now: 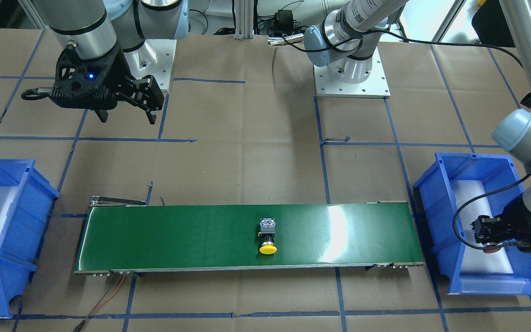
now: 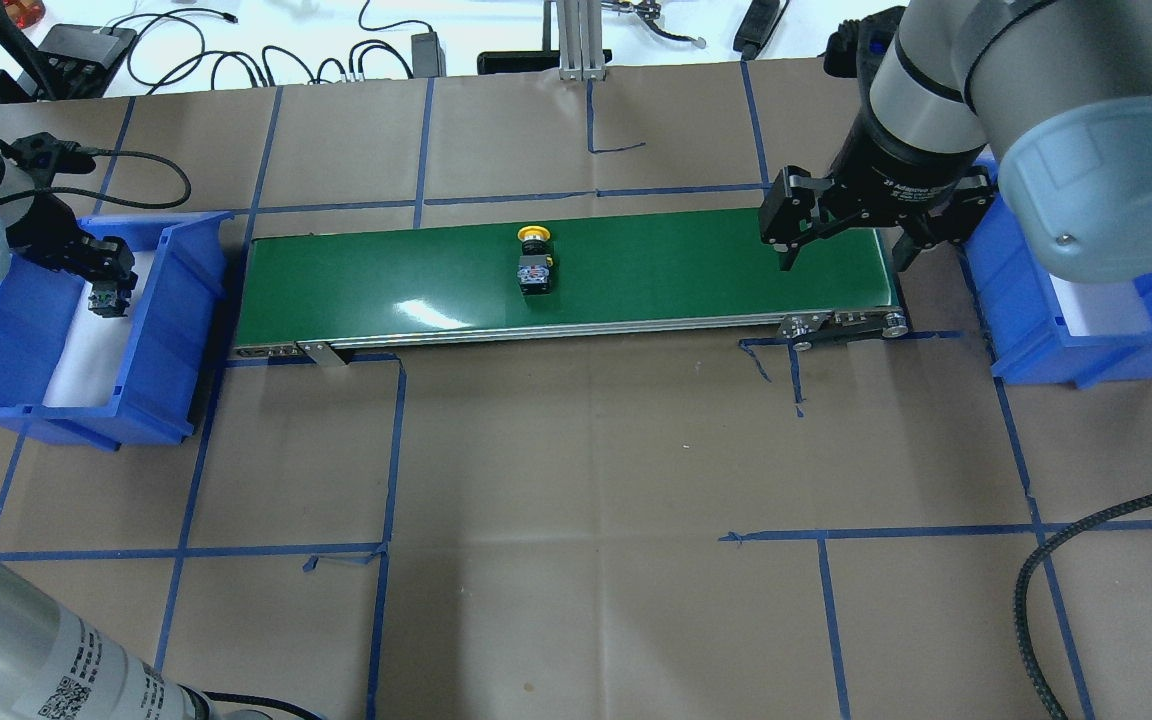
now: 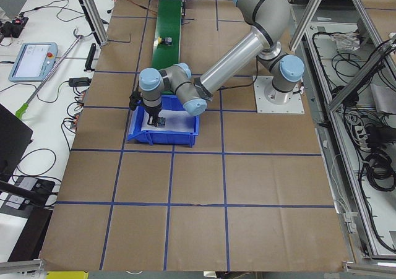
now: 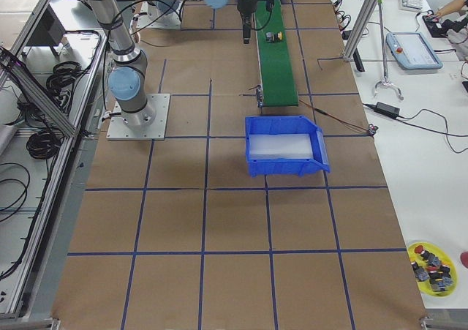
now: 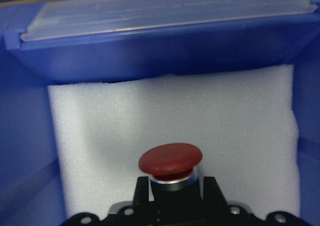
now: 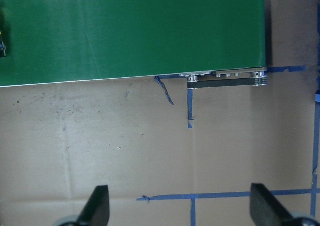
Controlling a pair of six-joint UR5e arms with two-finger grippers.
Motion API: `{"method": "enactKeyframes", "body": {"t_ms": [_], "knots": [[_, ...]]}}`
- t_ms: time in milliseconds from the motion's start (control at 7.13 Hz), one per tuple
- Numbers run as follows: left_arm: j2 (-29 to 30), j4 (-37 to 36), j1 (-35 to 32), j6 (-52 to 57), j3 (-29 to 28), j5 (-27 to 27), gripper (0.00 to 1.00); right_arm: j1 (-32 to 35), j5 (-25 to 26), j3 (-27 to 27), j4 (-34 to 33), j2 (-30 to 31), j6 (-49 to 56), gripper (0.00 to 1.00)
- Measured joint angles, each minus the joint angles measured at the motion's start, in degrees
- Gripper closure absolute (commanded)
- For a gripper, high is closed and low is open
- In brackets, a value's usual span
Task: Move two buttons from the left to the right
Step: 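Lift the red button with the left gripper and carry it over the belt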
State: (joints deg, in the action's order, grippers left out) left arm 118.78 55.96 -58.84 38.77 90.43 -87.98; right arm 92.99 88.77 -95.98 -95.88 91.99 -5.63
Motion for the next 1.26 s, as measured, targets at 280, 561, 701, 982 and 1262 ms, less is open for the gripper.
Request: {"method": "enactKeyframes", "body": {"t_ms": [280, 561, 701, 982, 1262], "knots": [[-2.4, 11.9, 0.0, 0.4, -8.3, -0.3, 0.89, 0.0, 0.0, 0.0, 0.0, -0.1, 0.0, 0.00], [-3.4, 24.9, -0.1, 0.3, -17.6, -0.6, 0.89, 0.0, 0.0, 0.0, 0.0, -0.5, 0.0, 0.00], [-3.9, 28.2, -0.2, 0.1, -19.5, -0.6, 0.89, 0.0, 0.0, 0.1, 0.0, -0.7, 0.0, 0.00], [-4.8, 29.9, -3.0, -2.0, -19.4, -0.7, 0.89, 0.0, -1.0, 0.9, 0.1, -0.8, -0.6, 0.00], [-5.4, 30.1, -9.0, -8.2, -18.7, -0.8, 0.89, -0.2, -3.3, 1.7, 0.8, -0.9, -1.7, 0.00]]}}
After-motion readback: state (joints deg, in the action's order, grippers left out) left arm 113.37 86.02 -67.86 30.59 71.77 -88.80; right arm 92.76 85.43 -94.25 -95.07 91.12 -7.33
